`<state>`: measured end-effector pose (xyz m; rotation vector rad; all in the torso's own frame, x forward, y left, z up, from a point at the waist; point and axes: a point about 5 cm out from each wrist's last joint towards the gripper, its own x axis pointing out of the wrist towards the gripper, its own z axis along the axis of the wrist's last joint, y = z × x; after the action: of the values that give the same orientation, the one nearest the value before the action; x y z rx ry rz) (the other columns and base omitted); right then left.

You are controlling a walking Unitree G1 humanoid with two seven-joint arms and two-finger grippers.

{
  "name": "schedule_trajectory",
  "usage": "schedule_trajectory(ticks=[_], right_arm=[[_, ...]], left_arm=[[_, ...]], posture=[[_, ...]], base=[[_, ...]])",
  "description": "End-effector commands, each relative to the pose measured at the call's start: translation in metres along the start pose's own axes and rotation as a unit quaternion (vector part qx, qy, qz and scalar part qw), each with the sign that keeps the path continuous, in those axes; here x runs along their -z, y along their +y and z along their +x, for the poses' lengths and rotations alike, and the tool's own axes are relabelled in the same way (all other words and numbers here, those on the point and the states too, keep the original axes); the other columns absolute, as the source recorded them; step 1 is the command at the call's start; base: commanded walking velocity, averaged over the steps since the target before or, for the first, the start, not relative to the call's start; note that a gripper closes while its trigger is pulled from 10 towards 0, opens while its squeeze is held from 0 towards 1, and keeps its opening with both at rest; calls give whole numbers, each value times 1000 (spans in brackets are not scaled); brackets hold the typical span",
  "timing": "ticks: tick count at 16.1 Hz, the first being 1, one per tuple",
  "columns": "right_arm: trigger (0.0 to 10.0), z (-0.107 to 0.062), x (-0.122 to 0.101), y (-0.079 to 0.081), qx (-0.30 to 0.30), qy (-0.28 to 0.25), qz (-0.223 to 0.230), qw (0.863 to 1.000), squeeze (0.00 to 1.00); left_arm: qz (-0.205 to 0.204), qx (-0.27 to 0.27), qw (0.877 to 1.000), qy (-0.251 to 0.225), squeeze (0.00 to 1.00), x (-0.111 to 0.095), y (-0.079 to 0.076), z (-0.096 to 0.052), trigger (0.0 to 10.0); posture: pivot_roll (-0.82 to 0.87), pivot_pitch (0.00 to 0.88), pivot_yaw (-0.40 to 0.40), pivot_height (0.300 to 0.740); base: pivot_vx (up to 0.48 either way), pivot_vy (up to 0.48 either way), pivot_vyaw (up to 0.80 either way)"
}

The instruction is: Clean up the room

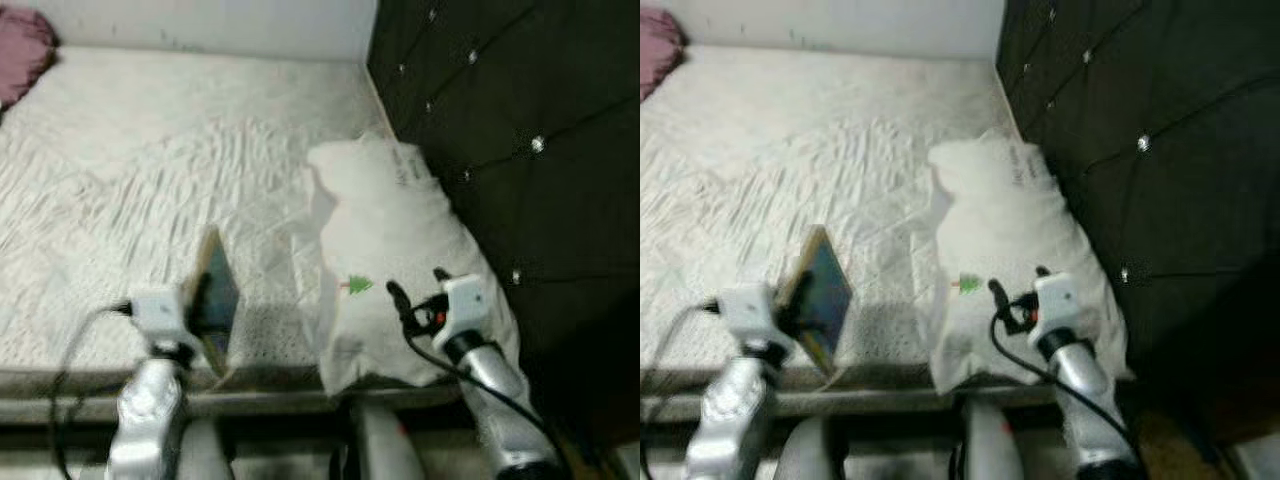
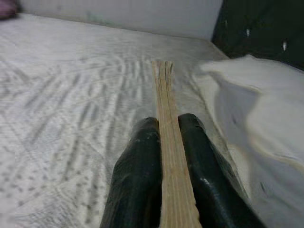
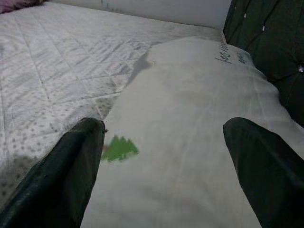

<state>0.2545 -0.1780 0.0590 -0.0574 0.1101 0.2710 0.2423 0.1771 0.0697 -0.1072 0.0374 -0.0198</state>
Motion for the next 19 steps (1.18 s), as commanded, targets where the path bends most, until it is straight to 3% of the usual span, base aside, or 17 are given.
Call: schedule_trajectory(ticks=[1,5,8,11,14,19], right_arm=[[10000,-2,-6,-5,2,-5,-5,1000,0],[10000,-12,-16,-20,18,-5,-23,1000,0],[10000,-19,-21,-26,20,1,-30,999,0],[10000,-28,-30,-33,20,7,-29,999,0],[10000,-31,-32,-35,21,7,-34,999,0],[10000,-33,-37,-38,25,8,-42,999,0]], left_arm=[[-14,27,999,-25,0,-11,-9,11,10000],[-37,34,998,-42,0,-16,-20,35,10000],[-78,15,995,-54,0,-19,-19,51,10000],[-91,9,993,-79,0,-30,-15,74,10000],[-98,8,992,-82,0,-30,-15,80,10000],[-155,-30,986,-51,0,-20,-15,94,10000]], posture=[[-81,0,-65,599],[-138,0,-83,599],[-161,8,-100,599],[-203,47,-123,590],[-221,57,-124,570],[-250,57,-123,565]], base=[[0,0,0],[0,0,0],[0,0,0],[0,0,0],[0,0,0],[0,0,0]])
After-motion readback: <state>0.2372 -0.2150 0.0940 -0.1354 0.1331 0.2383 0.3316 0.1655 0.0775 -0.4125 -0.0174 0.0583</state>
